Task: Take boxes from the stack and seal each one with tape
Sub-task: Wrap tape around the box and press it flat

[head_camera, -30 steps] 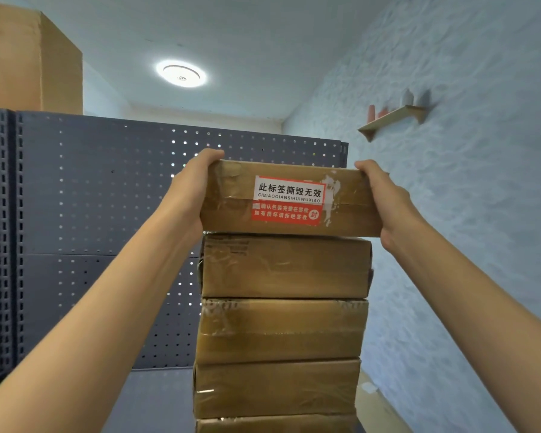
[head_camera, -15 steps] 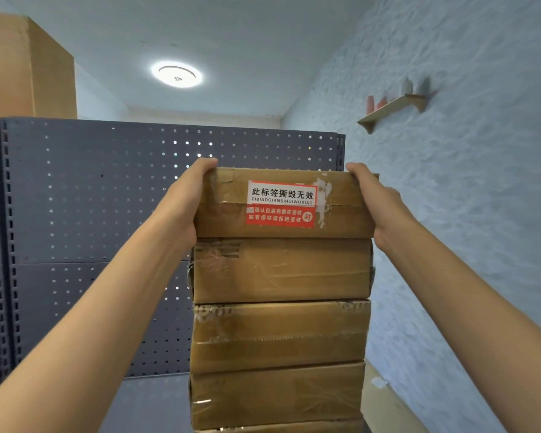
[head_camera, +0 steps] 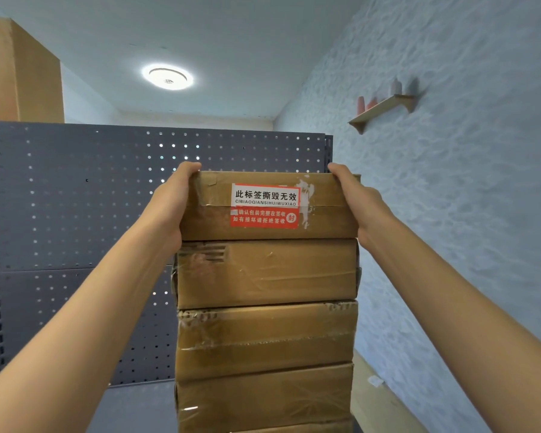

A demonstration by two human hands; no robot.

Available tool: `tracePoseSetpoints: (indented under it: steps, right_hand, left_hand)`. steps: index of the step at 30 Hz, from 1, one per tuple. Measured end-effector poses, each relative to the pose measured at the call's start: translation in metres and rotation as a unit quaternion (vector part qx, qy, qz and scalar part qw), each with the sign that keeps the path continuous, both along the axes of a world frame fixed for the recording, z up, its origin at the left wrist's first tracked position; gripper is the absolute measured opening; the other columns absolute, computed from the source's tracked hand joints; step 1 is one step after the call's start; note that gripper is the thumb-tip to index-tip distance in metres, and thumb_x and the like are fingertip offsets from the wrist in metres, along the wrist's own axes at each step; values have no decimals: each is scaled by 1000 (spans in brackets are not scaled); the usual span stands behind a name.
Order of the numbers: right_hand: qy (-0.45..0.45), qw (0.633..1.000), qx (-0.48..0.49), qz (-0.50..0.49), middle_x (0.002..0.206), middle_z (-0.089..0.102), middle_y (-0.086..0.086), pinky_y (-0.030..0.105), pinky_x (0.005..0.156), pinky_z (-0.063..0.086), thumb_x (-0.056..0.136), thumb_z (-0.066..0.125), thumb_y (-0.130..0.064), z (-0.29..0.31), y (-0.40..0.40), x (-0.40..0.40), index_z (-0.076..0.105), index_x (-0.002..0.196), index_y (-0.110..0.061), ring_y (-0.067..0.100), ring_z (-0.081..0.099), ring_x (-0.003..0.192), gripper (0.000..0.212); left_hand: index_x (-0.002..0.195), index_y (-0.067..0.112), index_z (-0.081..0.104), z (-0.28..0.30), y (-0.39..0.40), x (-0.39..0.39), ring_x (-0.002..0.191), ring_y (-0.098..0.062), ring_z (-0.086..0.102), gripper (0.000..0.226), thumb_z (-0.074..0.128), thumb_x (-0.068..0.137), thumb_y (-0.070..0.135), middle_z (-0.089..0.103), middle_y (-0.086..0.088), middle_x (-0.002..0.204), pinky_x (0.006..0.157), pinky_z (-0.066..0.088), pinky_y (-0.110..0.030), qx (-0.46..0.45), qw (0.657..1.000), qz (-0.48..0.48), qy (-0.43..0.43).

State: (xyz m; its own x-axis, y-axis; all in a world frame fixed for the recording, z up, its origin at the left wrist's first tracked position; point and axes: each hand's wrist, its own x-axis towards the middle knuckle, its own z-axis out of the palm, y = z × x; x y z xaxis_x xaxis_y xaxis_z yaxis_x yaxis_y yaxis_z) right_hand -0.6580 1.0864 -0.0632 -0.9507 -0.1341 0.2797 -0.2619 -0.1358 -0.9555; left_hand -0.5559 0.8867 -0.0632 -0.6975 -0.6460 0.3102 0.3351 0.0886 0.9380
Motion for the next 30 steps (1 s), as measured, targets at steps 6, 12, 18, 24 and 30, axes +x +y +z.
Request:
tracePoseSetpoints:
  steps: [6,12,18,24,30]
  right_hand:
    - [-1,1000,0,20,106,64,2,28,66,46,84,59,-56,2,0,9,58,115,-17,16,60,91,49]
    - [1,999,13,34,102,60,0,26,60,40,86,55,-58,2,-1,14,54,122,-17,12,55,82,55]
    - [13,999,27,34,117,61,3,36,91,46,86,53,-61,1,4,16,55,123,-17,19,57,105,57]
    - [179,970,112,-123,147,38,3,37,103,35,91,54,-49,1,10,32,33,145,-18,24,37,134,65]
    - [395,825,297,-274,142,43,5,35,105,31,94,49,-44,5,0,63,40,140,-18,24,36,131,54]
  left_hand:
    - [89,25,61,0,0,7,70,-15,61,27,52,89,50,65,3,79,67,49,-29,7,1000,8,8]
    - [99,25,62,1,-2,16,77,-13,60,34,48,91,55,66,2,88,68,47,-30,-32,999,18,-20]
    - [120,23,62,1,4,25,90,-16,61,53,42,91,63,67,-1,107,76,46,-35,-68,997,-3,-46]
    - [146,22,34,1,1,42,133,-24,40,65,50,91,54,38,-5,149,106,36,-42,-256,951,173,-18]
    - [128,16,56,14,11,78,117,-31,51,49,48,93,48,59,-7,129,92,38,-42,-548,751,366,-40]
